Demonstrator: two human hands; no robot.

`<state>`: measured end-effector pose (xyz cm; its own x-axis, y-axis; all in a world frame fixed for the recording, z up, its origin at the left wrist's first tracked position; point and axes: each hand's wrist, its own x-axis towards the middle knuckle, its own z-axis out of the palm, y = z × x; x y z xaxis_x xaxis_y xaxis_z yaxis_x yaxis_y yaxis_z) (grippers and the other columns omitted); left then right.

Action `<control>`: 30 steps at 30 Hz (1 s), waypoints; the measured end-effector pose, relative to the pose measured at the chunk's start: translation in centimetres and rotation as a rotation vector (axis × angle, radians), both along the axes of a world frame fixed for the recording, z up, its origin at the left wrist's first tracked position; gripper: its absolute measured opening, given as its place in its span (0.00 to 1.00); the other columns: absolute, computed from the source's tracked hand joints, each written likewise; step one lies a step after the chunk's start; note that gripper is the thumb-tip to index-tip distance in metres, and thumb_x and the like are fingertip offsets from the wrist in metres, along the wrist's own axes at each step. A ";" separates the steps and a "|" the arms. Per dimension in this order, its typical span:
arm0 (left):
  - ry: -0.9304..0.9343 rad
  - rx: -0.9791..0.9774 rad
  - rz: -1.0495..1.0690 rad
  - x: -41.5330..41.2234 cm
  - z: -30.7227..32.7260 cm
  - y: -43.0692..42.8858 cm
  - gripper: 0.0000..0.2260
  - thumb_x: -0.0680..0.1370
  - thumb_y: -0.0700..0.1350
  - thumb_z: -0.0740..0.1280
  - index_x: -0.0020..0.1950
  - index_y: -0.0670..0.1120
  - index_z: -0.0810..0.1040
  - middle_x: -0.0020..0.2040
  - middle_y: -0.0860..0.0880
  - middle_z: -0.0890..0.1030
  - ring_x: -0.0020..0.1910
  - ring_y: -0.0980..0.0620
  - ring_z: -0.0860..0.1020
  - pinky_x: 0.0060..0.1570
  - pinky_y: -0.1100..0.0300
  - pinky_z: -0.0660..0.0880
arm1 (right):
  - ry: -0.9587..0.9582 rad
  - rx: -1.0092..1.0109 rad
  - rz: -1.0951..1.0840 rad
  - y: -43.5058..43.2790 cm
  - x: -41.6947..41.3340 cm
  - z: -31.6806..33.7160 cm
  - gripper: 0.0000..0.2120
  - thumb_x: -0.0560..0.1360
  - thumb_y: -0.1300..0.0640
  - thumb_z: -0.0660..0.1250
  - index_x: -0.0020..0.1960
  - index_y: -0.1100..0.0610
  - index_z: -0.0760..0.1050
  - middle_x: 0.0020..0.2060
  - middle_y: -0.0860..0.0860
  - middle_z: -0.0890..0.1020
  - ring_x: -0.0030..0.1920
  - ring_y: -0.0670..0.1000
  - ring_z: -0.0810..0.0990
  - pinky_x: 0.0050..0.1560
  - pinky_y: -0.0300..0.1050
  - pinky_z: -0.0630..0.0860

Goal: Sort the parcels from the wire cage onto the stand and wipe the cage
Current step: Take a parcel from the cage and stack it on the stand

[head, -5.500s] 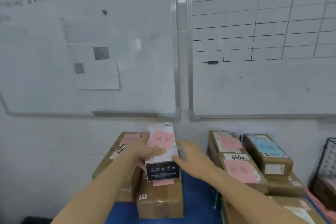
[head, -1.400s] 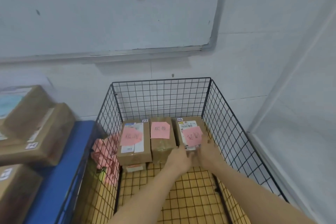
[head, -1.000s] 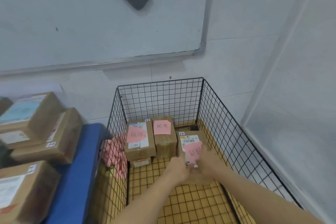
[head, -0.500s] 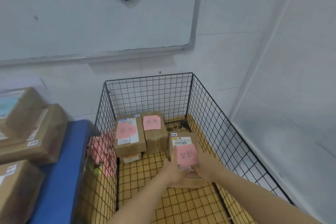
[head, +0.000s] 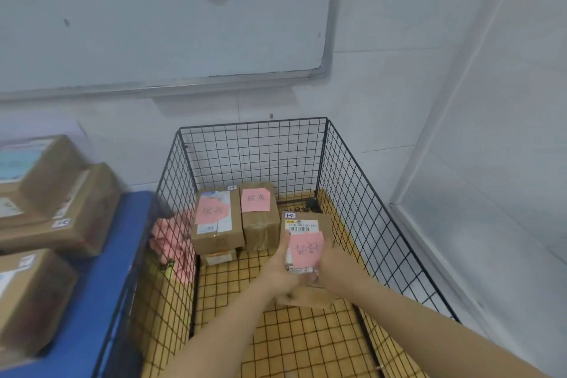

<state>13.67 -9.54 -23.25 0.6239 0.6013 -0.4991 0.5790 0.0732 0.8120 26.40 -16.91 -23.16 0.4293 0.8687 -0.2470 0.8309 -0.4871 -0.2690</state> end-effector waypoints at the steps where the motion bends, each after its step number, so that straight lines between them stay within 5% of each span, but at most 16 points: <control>1: 0.006 0.000 0.004 -0.2 0.7 -0.1 0.51 0.70 0.41 0.75 0.76 0.64 0.41 0.73 0.52 0.66 0.70 0.48 0.67 0.64 0.49 0.72 | -0.040 -0.004 0.035 0.0 -0.2 1.0 0.34 0.76 0.48 0.68 0.73 0.64 0.58 0.63 0.58 0.72 0.59 0.54 0.75 0.55 0.43 0.77; 5: 0.012 0.035 0.009 -1.7 4.7 -0.8 0.52 0.68 0.45 0.77 0.74 0.67 0.42 0.72 0.52 0.66 0.67 0.44 0.70 0.58 0.44 0.76 | -0.144 0.149 0.088 -0.3 -1.0 7.1 0.24 0.79 0.52 0.62 0.71 0.61 0.61 0.62 0.57 0.73 0.60 0.53 0.73 0.57 0.44 0.77; 13: -0.072 0.166 -0.027 -7.2 14.6 -3.3 0.50 0.69 0.47 0.77 0.76 0.64 0.43 0.74 0.49 0.62 0.61 0.41 0.74 0.42 0.47 0.82 | -0.222 0.491 0.148 -4.3 -6.3 18.3 0.31 0.81 0.52 0.59 0.78 0.56 0.49 0.63 0.53 0.75 0.61 0.51 0.75 0.53 0.41 0.79; 20: -0.196 0.183 -0.011 -16.3 21.7 -5.2 0.50 0.69 0.46 0.76 0.76 0.65 0.44 0.72 0.48 0.64 0.60 0.40 0.73 0.44 0.45 0.82 | -0.279 0.591 0.252 -6.7 -14.6 24.2 0.25 0.79 0.51 0.61 0.75 0.54 0.61 0.63 0.52 0.76 0.60 0.51 0.77 0.48 0.35 0.77; 24: -0.232 0.228 0.030 -21.9 25.6 -5.4 0.50 0.69 0.46 0.77 0.77 0.63 0.45 0.72 0.48 0.64 0.61 0.40 0.73 0.43 0.43 0.81 | -0.226 0.627 0.258 -6.6 -19.4 27.0 0.22 0.78 0.47 0.60 0.70 0.55 0.66 0.58 0.52 0.79 0.52 0.49 0.79 0.45 0.43 0.81; 30: -0.221 0.270 0.106 -29.6 29.6 -4.9 0.47 0.71 0.45 0.75 0.78 0.59 0.46 0.74 0.51 0.62 0.65 0.41 0.70 0.48 0.42 0.80 | -0.133 0.717 0.283 -6.2 -26.0 30.8 0.27 0.80 0.52 0.63 0.75 0.56 0.60 0.69 0.53 0.72 0.68 0.54 0.71 0.65 0.48 0.69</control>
